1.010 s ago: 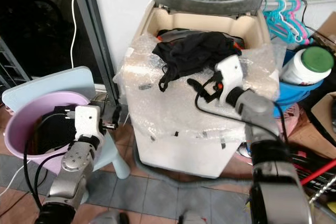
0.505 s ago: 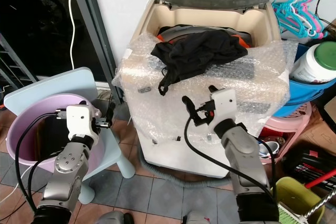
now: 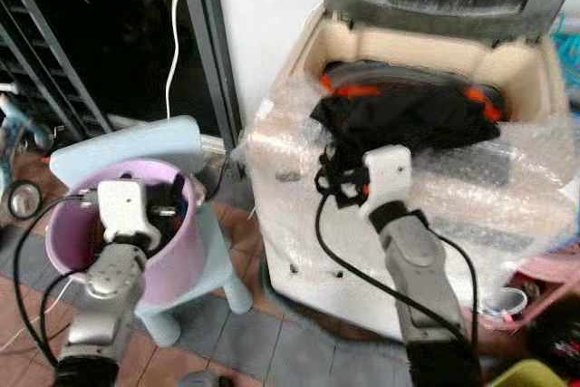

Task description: Clothes washing

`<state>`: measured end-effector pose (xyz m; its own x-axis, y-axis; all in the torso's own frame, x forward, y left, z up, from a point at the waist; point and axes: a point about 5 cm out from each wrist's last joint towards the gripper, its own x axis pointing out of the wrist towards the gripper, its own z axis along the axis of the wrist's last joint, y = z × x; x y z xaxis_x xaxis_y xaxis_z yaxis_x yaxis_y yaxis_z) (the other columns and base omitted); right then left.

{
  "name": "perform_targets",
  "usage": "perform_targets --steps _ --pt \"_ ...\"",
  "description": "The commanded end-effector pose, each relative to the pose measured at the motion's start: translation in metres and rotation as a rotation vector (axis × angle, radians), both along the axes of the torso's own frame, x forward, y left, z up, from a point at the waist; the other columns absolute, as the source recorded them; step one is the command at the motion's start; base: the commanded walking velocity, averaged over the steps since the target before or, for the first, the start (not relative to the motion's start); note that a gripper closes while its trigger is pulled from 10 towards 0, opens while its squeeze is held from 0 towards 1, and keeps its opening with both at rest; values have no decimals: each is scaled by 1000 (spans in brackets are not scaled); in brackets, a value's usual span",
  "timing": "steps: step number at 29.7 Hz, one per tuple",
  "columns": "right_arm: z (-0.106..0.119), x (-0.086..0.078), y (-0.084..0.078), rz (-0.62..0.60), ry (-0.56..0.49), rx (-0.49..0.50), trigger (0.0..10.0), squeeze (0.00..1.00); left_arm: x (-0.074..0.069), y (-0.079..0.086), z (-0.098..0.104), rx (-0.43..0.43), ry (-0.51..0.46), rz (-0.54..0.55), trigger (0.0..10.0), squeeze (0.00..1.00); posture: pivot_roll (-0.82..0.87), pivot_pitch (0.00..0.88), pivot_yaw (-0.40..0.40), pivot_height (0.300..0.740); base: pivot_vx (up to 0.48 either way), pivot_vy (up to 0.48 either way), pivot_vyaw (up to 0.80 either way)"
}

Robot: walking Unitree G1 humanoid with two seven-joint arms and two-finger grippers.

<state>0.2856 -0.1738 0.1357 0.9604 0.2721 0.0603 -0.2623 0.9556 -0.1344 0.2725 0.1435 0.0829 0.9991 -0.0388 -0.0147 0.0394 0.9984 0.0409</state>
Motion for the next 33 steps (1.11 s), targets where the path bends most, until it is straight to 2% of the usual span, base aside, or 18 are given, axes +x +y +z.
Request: perform_targets --steps 1,5,9,11,13,15,18,23,24,26,27,28,29,30,31,33 --pt "2 3 -3 -12 13 6 10000 1000 -1 7 -5 17 26 24 10000 0 -84 0 39 740 0 0 0" --pt "1 18 -18 -20 68 -67 10000 1000 -2 6 -7 15 37 23 10000 0 -75 0 32 740 0 0 0" --pt "16 46 -40 -40 73 -134 10000 973 -2 4 -8 13 40 20 10000 0 -80 0 31 740 0 0 0" --pt "32 63 -50 -61 47 -147 10000 973 0 3 -8 11 41 16 10000 0 -84 0 30 740 0 0 0" --pt "57 76 -58 -105 -23 -140 10000 973 1 2 -8 9 39 13 10000 0 -81 0 25 740 0 0 0" --pt "106 92 -66 -180 -180 -122 10000 980 2 0 -7 6 34 15 10000 0 -78 0 21 740 0 0 0" --pt "133 93 -64 -198 -295 -114 10000 976 1 1 -7 6 33 33 10000 0 -64 0 9 740 0 0 0" --pt "127 87 -53 -120 -324 -125 10000 969 -3 3 -8 10 37 45 10000 0 -59 0 11 740 0 0 0" --pt "118 80 -47 -74 -321 -159 10000 871 -3 4 -9 12 41 45 10000 0 -61 0 15 740 0 0 0" --pt "107 73 -41 -2 -302 -164 10000 863 -4 5 -10 17 44 43 10000 0 -65 0 21 740 0 0 0" --pt "103 70 -39 30 -289 -170 10000 824 -4 5 -10 18 44 43 10000 0 -65 0 21 740 0 0 0" --pt "92 63 -36 122 -240 -201 10000 506 -3 5 -9 18 44 41 10000 0 -67 0 23 740 0 0 0" --pt "92 63 -36 122 -240 -201 10000 506 -3 5 -9 18 44 41 10000 0 -67 0 23 740 0 0 0" --pt "82 53 -35 214 -181 -197 10000 388 -1 5 -8 19 43 37 10000 0 -71 0 27 740 0 0 0" --pt "76 49 -36 244 -144 -195 10000 188 -1 5 -8 19 43 36 10000 0 -81 0 33 740 0 0 0" --pt "65 43 -40 286 -88 -219 10000 0 0 5 -8 19 44 31 10000 0 -87 0 36 740 0 0 0"
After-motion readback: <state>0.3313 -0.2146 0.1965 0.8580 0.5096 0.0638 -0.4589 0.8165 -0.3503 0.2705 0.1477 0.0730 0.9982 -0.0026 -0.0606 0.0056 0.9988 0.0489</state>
